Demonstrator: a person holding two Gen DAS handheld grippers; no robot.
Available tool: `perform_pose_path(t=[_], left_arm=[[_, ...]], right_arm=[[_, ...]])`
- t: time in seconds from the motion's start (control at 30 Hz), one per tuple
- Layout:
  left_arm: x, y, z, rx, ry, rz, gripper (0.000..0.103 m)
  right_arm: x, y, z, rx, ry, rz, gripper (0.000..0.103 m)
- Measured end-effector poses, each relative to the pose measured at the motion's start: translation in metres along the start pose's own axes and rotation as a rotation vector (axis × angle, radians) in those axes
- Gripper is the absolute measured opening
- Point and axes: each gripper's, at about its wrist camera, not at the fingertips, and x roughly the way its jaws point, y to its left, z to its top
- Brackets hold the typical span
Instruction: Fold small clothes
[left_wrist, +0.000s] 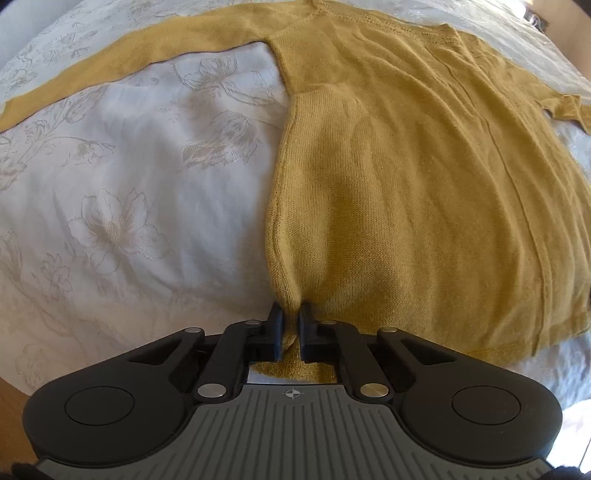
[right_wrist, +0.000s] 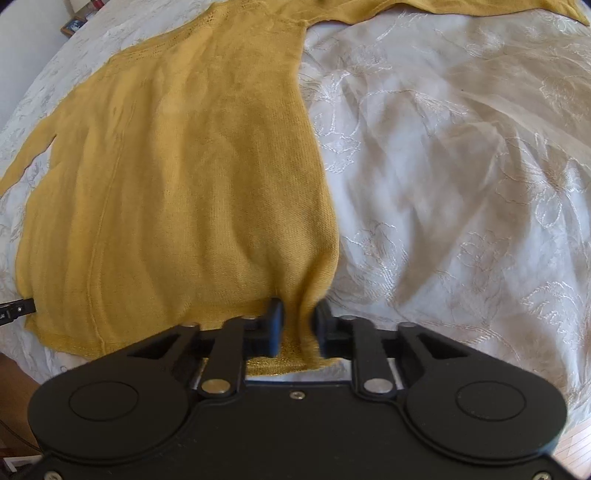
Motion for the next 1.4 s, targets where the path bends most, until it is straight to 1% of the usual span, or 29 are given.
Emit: perform_pose_path(t=[0.07, 0.13, 0.2, 0.23, 0.33, 0.4, 0.47, 0.53, 0.57, 0.6, 0.63, 0.67, 0.7, 0.77, 0.8, 0.83, 0.87, 0.9, 0.93, 1.0, 1.03, 1.07, 1.1, 1.17, 1.27, 1.33, 1.4], left_arm=[[-0.017, 0.006, -0.002, -0.040, -0.023, -0.033, 0.005], [-0.033, 0.017, -0.006, -0.095, -0.043, -0.069, 0.005], [-0.039, 0.025, -0.012, -0.122, -0.033, -0.071, 0.005], [-0.038, 0.026, -0.016, -0.123, -0.017, -0.066, 0.005], [-0.020, 0.030, -0.019, -0.102, 0.027, -0.043, 0.005], [-0.011, 0.025, -0.018, -0.075, 0.043, -0.028, 0.005], [-0.003, 0.021, -0.014, -0.067, 0.063, -0.012, 0.005], [0.000, 0.021, -0.012, -0.075, 0.082, 0.006, 0.009], [0.003, 0.020, -0.010, -0.076, 0.084, 0.018, 0.010], [0.003, 0.020, -0.009, -0.076, 0.084, 0.023, 0.013], [0.002, 0.020, -0.010, -0.077, 0.084, 0.027, 0.015], [0.000, 0.020, -0.010, -0.079, 0.083, 0.034, 0.017], [-0.003, 0.020, -0.011, -0.083, 0.075, 0.045, 0.017], [-0.014, 0.021, -0.011, -0.098, 0.040, 0.065, 0.017], [-0.022, 0.020, -0.010, -0.107, 0.016, 0.069, 0.017], [-0.029, 0.019, -0.008, -0.113, -0.011, 0.068, 0.020], [-0.036, 0.016, -0.005, -0.113, -0.034, 0.068, 0.023], [-0.041, 0.012, -0.001, -0.109, -0.058, 0.069, 0.034], [-0.046, 0.007, 0.004, -0.104, -0.082, 0.069, 0.041], [-0.052, -0.002, 0.019, -0.094, -0.128, 0.049, 0.048], [-0.052, -0.007, 0.026, -0.090, -0.140, 0.030, 0.050], [-0.051, -0.013, 0.033, -0.088, -0.147, 0.010, 0.053], [-0.050, -0.018, 0.039, -0.088, -0.153, -0.006, 0.057], [-0.045, -0.031, 0.053, -0.090, -0.172, -0.027, 0.058], [-0.034, -0.053, 0.063, -0.071, -0.191, -0.032, 0.059], [-0.020, -0.062, 0.074, -0.069, -0.181, -0.028, 0.059], [-0.004, -0.066, 0.081, -0.077, -0.149, -0.014, 0.059]], right_arm=[[-0.018, 0.004, 0.000, -0.036, -0.035, -0.007, 0.013], [-0.035, 0.003, -0.001, -0.042, -0.063, -0.020, 0.013], [-0.044, -0.002, -0.004, -0.024, -0.066, -0.050, 0.009], [-0.042, -0.006, -0.005, -0.015, -0.054, -0.073, 0.009], [-0.027, -0.017, -0.009, 0.014, -0.013, -0.095, 0.009], [-0.022, -0.016, -0.007, 0.012, 0.002, -0.097, 0.009], [-0.023, -0.011, -0.005, 0.009, -0.002, -0.080, 0.010], [-0.026, -0.005, -0.004, -0.005, -0.004, -0.084, 0.015], [-0.025, -0.004, -0.004, -0.013, -0.002, -0.100, 0.021], [-0.024, -0.004, -0.004, -0.014, 0.008, -0.107, 0.029], [-0.023, -0.006, -0.004, -0.005, 0.016, -0.109, 0.034], [-0.022, -0.007, -0.003, 0.005, 0.019, -0.112, 0.044], [-0.024, -0.007, -0.002, 0.009, 0.012, -0.119, 0.050], [-0.028, -0.003, 0.003, -0.012, -0.016, -0.128, 0.051], [-0.030, 0.000, 0.006, -0.031, -0.032, -0.128, 0.056], [-0.032, 0.004, 0.010, -0.049, -0.047, -0.122, 0.059], [-0.032, 0.008, 0.014, -0.062, -0.058, -0.111, 0.064], [-0.032, 0.013, 0.019, -0.077, -0.071, -0.094, 0.066], [-0.030, 0.018, 0.025, -0.090, -0.083, -0.083, 0.066], [-0.027, 0.030, 0.038, -0.115, -0.108, -0.055, 0.069], [-0.024, 0.036, 0.046, -0.128, -0.122, -0.036, 0.071], [-0.022, 0.042, 0.054, -0.143, -0.135, -0.018, 0.076], [-0.019, 0.048, 0.062, -0.161, -0.147, -0.001, 0.077], [-0.012, 0.061, 0.079, -0.202, -0.167, 0.023, 0.077], [-0.004, 0.078, 0.102, -0.248, -0.194, 0.066, 0.077], [0.002, 0.088, 0.117, -0.268, -0.209, 0.111, 0.077], [0.008, 0.098, 0.132, -0.274, -0.218, 0.171, 0.077]])
